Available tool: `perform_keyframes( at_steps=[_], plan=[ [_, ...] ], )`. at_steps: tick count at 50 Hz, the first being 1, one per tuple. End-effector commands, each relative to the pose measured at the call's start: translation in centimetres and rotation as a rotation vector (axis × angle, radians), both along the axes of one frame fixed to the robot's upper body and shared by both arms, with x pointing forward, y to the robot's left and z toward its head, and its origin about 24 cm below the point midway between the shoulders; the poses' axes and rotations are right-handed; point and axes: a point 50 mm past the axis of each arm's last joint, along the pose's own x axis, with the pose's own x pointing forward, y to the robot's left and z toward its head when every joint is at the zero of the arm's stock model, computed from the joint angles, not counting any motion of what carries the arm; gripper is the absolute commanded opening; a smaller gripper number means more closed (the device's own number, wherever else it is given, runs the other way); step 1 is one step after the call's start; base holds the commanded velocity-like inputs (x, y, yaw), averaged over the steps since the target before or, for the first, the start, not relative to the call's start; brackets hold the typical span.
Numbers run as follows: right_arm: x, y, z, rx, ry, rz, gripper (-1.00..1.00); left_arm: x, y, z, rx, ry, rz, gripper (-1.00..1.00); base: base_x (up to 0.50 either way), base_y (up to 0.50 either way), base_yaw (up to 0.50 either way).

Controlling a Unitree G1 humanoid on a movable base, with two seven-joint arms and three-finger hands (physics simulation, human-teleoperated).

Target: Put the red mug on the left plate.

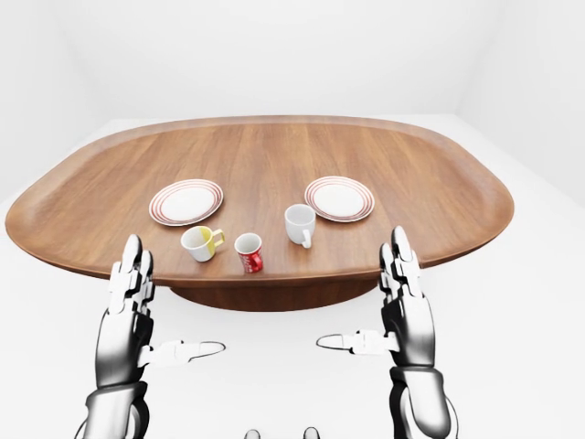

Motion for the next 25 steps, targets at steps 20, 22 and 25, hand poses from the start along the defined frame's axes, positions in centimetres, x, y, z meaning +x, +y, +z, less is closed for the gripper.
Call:
perform_keyframes(
  at_steps=[20, 22, 25],
  plan=[
    [1.3, 1.1, -0.9, -0.065, 0.036, 0.038, 1.0, 0.7, -0.3, 0.3, 0.001, -0.02, -0.036, 1.0, 0.03, 0.5, 0.0],
    [1.7, 1.2, -1.0, -0.065, 0.042, 0.042, 1.0, 0.9, -0.2, 0.4, 0.001, -0.028, -0.037, 1.0, 0.0, 0.5, 0.0],
    [2.3, 1.3, -1.2, -0.064, 0.054, 0.047, 1.0, 1.0, -0.3, 0.3, 0.002, -0.027, -0.04, 1.0, 0.0, 0.5, 0.0]
  ],
)
